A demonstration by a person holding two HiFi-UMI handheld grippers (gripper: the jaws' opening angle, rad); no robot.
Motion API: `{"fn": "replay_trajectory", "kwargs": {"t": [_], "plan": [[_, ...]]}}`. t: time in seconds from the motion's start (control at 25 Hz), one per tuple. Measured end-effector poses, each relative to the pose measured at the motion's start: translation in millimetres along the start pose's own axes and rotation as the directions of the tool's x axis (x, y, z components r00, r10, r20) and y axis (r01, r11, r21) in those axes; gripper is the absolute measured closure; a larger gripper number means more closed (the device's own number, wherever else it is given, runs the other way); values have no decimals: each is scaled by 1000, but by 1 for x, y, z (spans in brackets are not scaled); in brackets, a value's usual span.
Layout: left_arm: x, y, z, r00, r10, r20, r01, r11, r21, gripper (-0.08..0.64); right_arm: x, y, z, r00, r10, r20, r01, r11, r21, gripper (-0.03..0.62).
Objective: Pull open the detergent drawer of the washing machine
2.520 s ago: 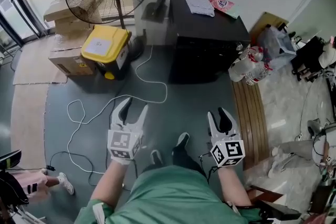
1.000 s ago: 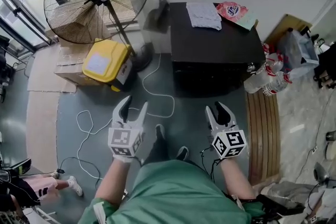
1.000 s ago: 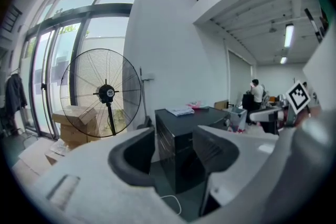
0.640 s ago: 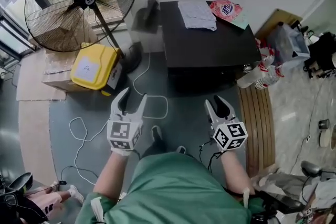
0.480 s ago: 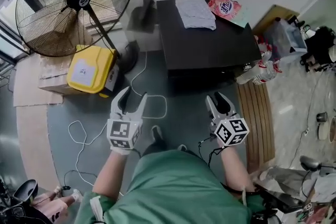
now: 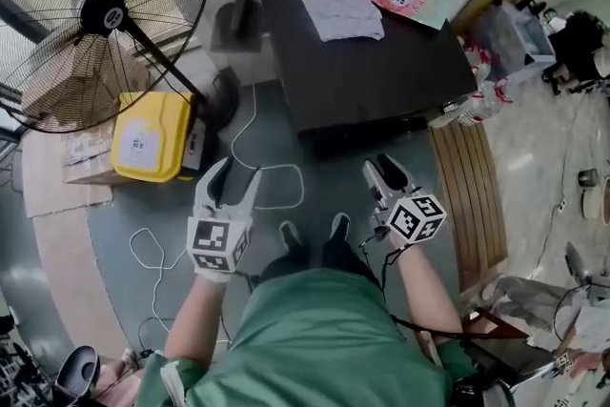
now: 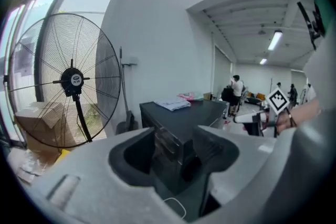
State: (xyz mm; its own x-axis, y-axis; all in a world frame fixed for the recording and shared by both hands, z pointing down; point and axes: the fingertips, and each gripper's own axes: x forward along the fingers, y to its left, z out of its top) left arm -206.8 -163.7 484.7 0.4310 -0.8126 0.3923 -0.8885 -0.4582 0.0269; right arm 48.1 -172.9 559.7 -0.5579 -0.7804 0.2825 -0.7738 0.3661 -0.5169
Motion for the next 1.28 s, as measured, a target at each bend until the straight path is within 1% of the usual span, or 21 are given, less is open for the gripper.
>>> {"fn": "replay_trajectory", "kwargs": {"t": [0.12,0.24,0.32,0.4,0.48,0.56,0.64,0.76,0.84,0.92,1.12,1.28], "plan": [[15,-3,-2,999,20,-33,-21,1000,-23,334,21,-18,-16,998,66,-25,-62,990,129,436],[24,-12,-2,998,31,-48,-32,999,-36,334,38,-37,-34,991,127,-46,-114,969,221,434],[27,-15,2,999,32,-36,-34,998,-55,334,53,-47,-47,982,177,-59,-156,952,264,391],[28,-17,6,999,35,-22,-36,997,-70,336,67,-57,-59,973,222,-70,-189,929,317,371],[27,-19,6,999,43,-22,-45,996,-76,336,78,-69,-69,968,243,-70,-200,904,377,360],[26,-21,5,998,55,-28,-57,995,-77,339,88,-80,-77,967,245,-75,-194,891,411,357],[25,-20,2,997,67,-39,-70,994,-79,341,99,-88,-84,966,239,-99,-180,896,405,357],[28,-16,0,995,80,-51,-84,993,-88,341,115,-94,-90,960,239,-143,-173,914,366,357],[29,-15,-1,995,86,-55,-90,992,-91,341,124,-95,-95,951,259,-171,-192,923,332,348],[30,-14,-3,994,90,-63,-96,992,-88,341,130,-97,-100,939,287,-190,-221,926,305,316],[35,-14,-10,991,99,-88,-107,990,-91,341,141,-104,-101,926,328,-188,-263,916,303,298],[35,-15,-12,989,107,-101,-116,989,-95,341,148,-103,-94,920,373,-120,-309,879,364,273]]}}
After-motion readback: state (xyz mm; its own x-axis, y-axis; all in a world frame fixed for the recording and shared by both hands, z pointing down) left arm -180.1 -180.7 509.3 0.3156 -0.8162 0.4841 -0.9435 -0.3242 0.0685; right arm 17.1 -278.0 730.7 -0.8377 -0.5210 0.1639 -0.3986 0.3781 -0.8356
